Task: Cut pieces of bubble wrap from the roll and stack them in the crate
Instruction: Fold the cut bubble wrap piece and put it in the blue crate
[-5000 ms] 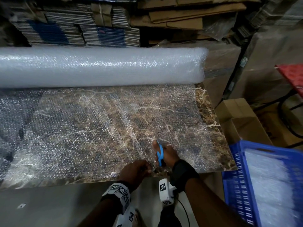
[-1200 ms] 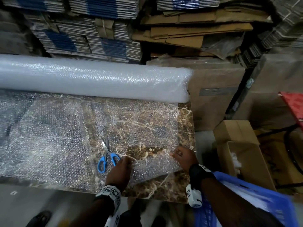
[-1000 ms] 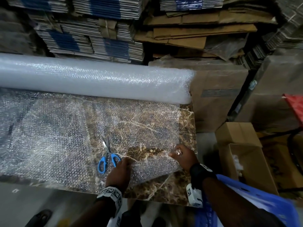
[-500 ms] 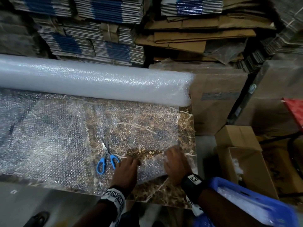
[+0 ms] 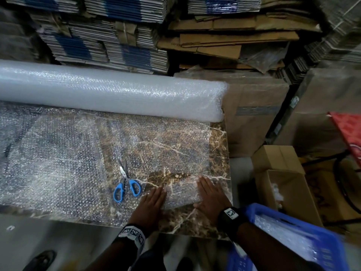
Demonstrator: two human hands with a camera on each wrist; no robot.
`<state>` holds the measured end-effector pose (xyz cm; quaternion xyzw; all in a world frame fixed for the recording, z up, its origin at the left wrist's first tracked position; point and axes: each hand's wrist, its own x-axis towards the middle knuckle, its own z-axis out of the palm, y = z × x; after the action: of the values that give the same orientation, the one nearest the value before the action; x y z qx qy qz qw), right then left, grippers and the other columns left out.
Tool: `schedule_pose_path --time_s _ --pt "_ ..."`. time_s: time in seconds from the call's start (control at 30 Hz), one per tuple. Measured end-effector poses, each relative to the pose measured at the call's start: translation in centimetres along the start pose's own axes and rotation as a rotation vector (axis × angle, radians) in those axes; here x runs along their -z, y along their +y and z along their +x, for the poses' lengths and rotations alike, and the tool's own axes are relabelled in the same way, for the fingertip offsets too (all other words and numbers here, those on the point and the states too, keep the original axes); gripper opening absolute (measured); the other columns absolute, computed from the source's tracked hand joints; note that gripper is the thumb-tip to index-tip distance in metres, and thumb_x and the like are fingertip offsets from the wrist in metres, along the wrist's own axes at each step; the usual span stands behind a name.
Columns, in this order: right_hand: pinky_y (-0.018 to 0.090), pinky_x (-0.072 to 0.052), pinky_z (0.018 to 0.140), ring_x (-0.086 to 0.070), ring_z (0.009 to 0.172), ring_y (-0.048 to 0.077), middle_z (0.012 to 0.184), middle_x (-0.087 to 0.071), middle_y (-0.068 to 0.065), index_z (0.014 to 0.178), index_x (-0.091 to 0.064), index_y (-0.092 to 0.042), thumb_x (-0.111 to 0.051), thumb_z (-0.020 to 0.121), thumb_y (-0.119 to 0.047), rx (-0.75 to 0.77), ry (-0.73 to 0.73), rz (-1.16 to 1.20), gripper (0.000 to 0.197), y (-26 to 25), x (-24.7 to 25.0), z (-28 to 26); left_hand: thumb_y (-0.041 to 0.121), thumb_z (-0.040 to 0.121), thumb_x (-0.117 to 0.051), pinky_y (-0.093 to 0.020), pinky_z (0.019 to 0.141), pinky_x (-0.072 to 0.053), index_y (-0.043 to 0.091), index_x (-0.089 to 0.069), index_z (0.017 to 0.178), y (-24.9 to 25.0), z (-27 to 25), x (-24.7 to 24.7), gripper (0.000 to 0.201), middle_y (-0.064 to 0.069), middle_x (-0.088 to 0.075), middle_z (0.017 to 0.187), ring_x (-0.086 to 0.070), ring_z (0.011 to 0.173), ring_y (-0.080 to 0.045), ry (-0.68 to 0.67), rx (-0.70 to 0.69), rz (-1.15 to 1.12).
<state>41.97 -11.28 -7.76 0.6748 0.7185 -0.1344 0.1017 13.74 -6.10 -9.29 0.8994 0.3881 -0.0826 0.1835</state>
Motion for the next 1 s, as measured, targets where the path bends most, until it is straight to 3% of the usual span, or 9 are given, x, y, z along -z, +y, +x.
schedule_pose_path --time_s 0.07,0.17,0.27,0.47,0.6,0.67,0.77,0.87,1.0 --pt "0.054 -0.021 0.113 -0.041 0.139 0.033 0.153 -0.039 0.014 0.144 -0.045 -0.007 -0.046 0.082 -0.062 -0.046 -0.007 -0.006 0.083 -0.4 0.8 -0.1 0.034 0.05 -0.093 -0.045 0.111 -0.035 0.016 -0.024 0.152 -0.7 -0.2 0.2 0.125 -0.006 -0.019 0.159 -0.028 0.142 -0.028 0.002 0.028 -0.083" --pt "0.051 -0.005 0.118 -0.017 0.15 0.029 0.162 -0.018 0.011 0.153 -0.026 -0.01 -0.047 0.091 -0.039 0.059 0.04 0.044 0.072 -1.9 1.3 -0.6 0.029 0.062 -0.089 -0.046 0.117 -0.029 0.017 -0.03 0.152 -0.5 -0.8 1.3 0.108 0.0 -0.01 0.16 -0.018 0.147 -0.024 0.037 0.04 -0.169" --pt "0.056 -0.011 0.118 -0.014 0.15 0.026 0.162 -0.018 0.009 0.151 -0.028 -0.013 -0.046 0.09 -0.027 0.089 0.009 0.108 0.065 -3.0 1.8 -1.8 0.021 0.071 -0.083 -0.046 0.111 -0.038 0.016 -0.041 0.146 -0.6 -1.6 1.3 0.086 -0.007 -0.027 0.158 -0.032 0.143 -0.027 0.073 0.041 -0.227" --pt "0.05 -0.028 0.111 -0.038 0.138 0.029 0.153 -0.037 0.01 0.139 -0.044 -0.013 -0.048 0.086 -0.023 0.007 0.019 0.167 0.054 -3.4 0.9 -4.8 0.011 0.089 -0.06 -0.032 0.108 -0.04 0.024 -0.044 0.141 0.6 -3.7 1.9 0.055 0.005 -0.033 0.152 -0.042 0.135 -0.018 0.074 0.034 -0.268" --pt "0.039 -0.043 0.094 -0.057 0.11 0.032 0.121 -0.061 0.008 0.116 -0.056 -0.016 -0.045 0.081 -0.02 -0.053 0.082 0.322 0.038 -3.3 0.2 -7.0 0.002 0.088 -0.054 -0.032 0.096 -0.047 0.031 -0.049 0.13 2.2 -4.9 2.4 0.051 0.006 -0.048 0.135 -0.055 0.118 -0.021 0.08 0.077 -0.407" --pt "0.036 -0.047 0.083 -0.061 0.097 0.03 0.106 -0.065 0.005 0.108 -0.056 -0.02 -0.049 0.081 -0.027 -0.131 0.127 0.462 0.029 -2.9 0.0 -8.3 0.008 0.095 -0.049 -0.029 0.095 -0.043 0.027 -0.047 0.136 2.9 -5.5 2.7 0.045 0.002 -0.052 0.135 -0.055 0.117 -0.021 0.105 0.111 -0.401" --pt "0.031 -0.046 0.078 -0.062 0.092 0.024 0.102 -0.067 0.004 0.11 -0.059 -0.021 -0.055 0.087 -0.025 -0.219 0.178 0.675 0.023 -2.8 -0.5 -10.6 0.02 0.1 -0.049 -0.029 0.099 -0.037 0.017 -0.047 0.139 3.8 -6.3 3.0 0.039 -0.006 -0.052 0.138 -0.052 0.122 -0.025 0.113 0.16 -0.422" --pt "0.024 -0.041 0.075 -0.062 0.089 0.018 0.096 -0.066 0.0 0.101 -0.064 -0.022 -0.062 0.087 -0.023 -0.335 0.28 0.877 0.015 -3.2 -1.2 -12.9 0.02 0.097 -0.055 -0.025 0.089 -0.039 0.018 -0.051 0.133 4.3 -7.1 3.0 0.036 -0.007 -0.059 0.131 -0.057 0.114 -0.024 0.119 0.164 -0.513" --pt "0.01 -0.038 0.075 -0.062 0.096 0.018 0.103 -0.07 0.006 0.111 -0.069 -0.007 -0.067 0.086 -0.033 -0.529 0.431 1.023 0.036 -3.9 -2.1 -16.3 0.014 0.093 -0.063 -0.015 0.077 -0.037 0.015 -0.051 0.132 4.8 -7.9 3.4 0.041 -0.003 -0.063 0.117 -0.06 0.098 -0.019 0.136 0.1 -0.571"
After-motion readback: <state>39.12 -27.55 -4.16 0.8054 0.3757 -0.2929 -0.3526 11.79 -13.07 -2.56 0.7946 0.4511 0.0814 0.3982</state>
